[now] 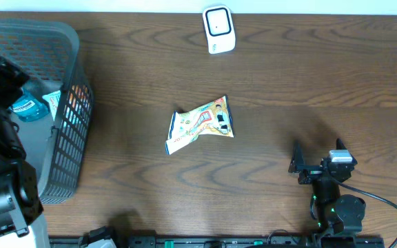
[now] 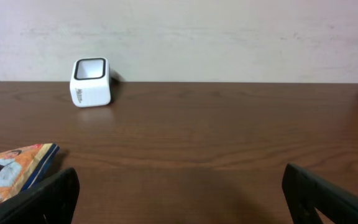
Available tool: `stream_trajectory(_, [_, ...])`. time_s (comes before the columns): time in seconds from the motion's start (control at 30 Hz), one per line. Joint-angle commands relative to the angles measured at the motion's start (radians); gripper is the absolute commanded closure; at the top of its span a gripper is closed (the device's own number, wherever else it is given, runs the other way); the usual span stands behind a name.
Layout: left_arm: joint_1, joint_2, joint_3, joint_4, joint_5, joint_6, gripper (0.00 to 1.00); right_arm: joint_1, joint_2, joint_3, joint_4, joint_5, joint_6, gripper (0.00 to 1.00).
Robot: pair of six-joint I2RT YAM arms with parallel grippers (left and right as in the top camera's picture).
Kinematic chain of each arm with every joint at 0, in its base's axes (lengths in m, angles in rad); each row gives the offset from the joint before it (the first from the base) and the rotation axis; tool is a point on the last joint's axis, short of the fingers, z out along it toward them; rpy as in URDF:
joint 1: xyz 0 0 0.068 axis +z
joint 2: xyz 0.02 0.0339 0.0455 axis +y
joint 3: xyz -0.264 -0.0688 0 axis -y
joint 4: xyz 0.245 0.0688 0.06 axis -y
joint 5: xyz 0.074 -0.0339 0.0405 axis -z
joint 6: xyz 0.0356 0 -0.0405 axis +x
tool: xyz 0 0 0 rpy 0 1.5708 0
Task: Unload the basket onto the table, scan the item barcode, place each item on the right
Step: 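Release the snack bag on the table and retract the left gripper, then reach into the basket and grasp the blue mouthwash bottle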
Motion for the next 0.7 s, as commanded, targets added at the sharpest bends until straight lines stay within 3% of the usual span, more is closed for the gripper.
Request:
stream_trajectory(0.0, [0.058,0.005,0.024,0.006,-0.016,-0.063,0.02,-0.004,-0.005,-0.001,-0.003,0.008,0.017,0.01])
stream_trajectory(0.23, [0.153,0.007,0.023,0.009,-0.017,-0.167,0.02,-0.004,-0.005,-0.001,-0.003,0.008,0.017,0.01])
stream_trajectory(0.67, [0.249,0.104,0.023,-0.04,-0.073,-0.171,0.02,-0.004,-0.005,-0.001,-0.003,0.008,0.017,0.01])
